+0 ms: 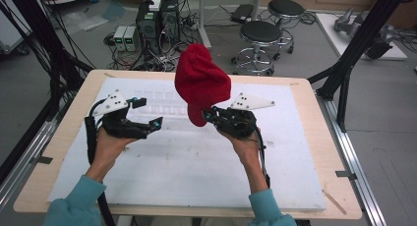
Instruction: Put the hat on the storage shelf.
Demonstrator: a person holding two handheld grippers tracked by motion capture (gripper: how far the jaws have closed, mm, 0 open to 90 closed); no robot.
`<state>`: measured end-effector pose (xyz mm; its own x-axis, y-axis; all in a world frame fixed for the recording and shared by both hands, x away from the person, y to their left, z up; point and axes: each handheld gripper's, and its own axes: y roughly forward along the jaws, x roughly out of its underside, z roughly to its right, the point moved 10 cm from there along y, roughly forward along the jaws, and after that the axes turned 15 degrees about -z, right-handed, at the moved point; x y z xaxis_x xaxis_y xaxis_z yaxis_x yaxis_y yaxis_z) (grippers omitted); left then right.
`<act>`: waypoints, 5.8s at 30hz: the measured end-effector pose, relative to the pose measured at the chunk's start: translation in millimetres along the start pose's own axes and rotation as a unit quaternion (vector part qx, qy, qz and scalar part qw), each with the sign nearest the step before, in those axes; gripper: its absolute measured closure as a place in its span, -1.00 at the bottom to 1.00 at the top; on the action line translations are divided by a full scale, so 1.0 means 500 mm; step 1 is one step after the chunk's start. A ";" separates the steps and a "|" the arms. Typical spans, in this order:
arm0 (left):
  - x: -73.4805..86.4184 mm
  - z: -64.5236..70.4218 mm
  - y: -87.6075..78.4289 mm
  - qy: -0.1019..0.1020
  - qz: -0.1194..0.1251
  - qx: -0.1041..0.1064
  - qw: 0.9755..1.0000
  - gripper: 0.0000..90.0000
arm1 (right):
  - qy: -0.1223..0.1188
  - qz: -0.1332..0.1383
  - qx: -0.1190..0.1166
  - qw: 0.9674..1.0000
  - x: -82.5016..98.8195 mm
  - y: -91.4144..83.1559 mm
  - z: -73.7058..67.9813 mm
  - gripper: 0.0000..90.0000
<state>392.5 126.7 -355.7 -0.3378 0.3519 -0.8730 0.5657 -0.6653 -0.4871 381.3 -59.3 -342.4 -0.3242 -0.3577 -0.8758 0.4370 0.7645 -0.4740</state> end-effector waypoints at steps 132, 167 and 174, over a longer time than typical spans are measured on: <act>0.329 -0.088 -0.139 -0.061 0.044 -0.081 0.994 -0.75 | 0.065 0.031 0.205 0.976 0.286 -0.166 0.081 -0.75; 0.326 -0.083 -0.149 -0.048 0.067 -0.097 0.992 -0.75 | 0.076 0.068 0.243 0.965 0.351 -0.154 0.095 -0.75; 0.325 -0.081 -0.156 -0.045 0.083 -0.097 0.991 -0.74 | 0.072 0.070 0.244 0.965 0.350 -0.154 0.094 -0.75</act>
<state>324.2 262.3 -460.5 -0.2893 0.1827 -0.9396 0.7499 -0.5668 -0.3411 330.4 -206.2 -463.6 -0.3314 -0.1632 -0.9293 0.8162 0.4444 -0.3691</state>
